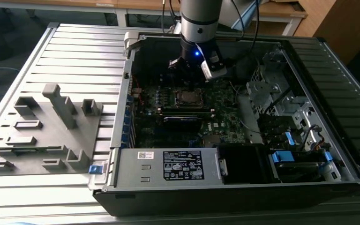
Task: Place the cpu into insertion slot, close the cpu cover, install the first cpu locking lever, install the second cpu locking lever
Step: 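Close the cpu cover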
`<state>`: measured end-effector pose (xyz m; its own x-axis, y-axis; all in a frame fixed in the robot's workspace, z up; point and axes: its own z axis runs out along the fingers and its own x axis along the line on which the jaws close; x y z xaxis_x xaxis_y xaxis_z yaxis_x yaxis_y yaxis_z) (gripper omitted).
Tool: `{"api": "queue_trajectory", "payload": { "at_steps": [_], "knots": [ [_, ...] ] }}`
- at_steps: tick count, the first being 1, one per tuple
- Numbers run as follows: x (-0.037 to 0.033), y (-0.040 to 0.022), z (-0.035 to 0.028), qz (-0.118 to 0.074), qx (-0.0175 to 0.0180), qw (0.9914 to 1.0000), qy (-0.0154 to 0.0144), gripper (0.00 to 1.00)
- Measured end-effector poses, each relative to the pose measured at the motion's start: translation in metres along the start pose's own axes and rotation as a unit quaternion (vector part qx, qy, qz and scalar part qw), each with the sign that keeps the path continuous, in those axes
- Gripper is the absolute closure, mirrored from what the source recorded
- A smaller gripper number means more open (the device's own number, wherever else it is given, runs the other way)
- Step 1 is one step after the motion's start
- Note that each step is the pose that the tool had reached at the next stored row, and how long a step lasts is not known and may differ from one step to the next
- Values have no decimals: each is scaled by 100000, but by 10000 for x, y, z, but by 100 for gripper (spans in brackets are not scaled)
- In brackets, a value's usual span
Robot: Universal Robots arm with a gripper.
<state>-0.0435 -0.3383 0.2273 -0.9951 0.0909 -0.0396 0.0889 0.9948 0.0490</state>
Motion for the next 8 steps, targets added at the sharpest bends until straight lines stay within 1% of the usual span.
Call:
{"api": "queue_trajectory", "payload": {
  "at_steps": [8],
  "knots": [
    [-16,-58,-2,-5,3,100000,4,89]
  ]
}}
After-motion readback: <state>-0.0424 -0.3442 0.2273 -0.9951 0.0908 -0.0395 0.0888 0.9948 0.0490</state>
